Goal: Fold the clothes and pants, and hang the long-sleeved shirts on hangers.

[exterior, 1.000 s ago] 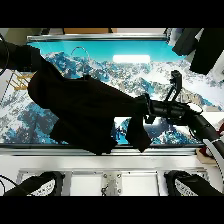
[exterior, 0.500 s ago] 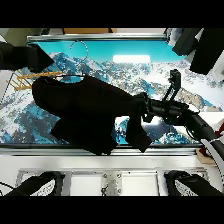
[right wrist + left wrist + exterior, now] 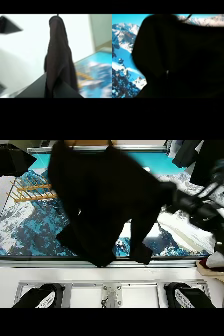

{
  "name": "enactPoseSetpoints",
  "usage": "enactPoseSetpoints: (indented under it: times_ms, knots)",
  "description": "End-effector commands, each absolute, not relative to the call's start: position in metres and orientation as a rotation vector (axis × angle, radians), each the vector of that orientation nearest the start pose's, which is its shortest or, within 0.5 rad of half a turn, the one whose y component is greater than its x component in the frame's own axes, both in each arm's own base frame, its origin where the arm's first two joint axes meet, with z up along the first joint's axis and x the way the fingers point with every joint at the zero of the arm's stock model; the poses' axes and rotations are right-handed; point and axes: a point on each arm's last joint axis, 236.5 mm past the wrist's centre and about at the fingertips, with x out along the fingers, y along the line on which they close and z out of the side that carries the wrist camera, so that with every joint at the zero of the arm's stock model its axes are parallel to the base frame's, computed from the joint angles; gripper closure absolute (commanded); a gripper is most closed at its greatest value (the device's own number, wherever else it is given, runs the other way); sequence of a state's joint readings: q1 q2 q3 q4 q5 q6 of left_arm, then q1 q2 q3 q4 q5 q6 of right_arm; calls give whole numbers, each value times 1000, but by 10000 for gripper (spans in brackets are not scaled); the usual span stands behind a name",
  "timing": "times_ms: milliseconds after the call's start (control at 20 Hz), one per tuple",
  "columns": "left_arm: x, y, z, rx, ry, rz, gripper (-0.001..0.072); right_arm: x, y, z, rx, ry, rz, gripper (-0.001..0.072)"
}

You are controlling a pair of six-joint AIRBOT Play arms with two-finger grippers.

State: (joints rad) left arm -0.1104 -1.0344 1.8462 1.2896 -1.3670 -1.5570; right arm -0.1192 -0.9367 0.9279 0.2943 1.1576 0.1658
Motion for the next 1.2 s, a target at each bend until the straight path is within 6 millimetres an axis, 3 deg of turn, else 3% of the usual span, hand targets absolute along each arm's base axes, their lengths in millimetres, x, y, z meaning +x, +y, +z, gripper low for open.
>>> enactPoseSetpoints:
  times_ms: [0, 100, 250, 550, 700, 850, 1150]
  knots:
    - [348, -101, 359, -119, 480, -348, 691, 363, 70, 365, 224, -99, 658, 701]
    - [348, -101, 354, -133, 467, -348, 691, 360, 7, 391, 151, -109, 422, 701]
    - [350, -101, 343, -139, 479, -343, 691, 337, -79, 425, 121, -138, 78, 701]
    - [355, -101, 330, -144, 502, -338, 691, 265, -187, 465, 47, -165, -441, 700]
    - [357, -101, 332, -145, 491, -337, 691, 227, -223, 482, -6, -154, -666, 701]
    - [357, -101, 333, -146, 489, -337, 691, 195, -244, 505, -64, -158, -839, 700]
    - [356, -101, 332, -145, 492, -337, 691, 170, -260, 546, -144, -201, -967, 700]
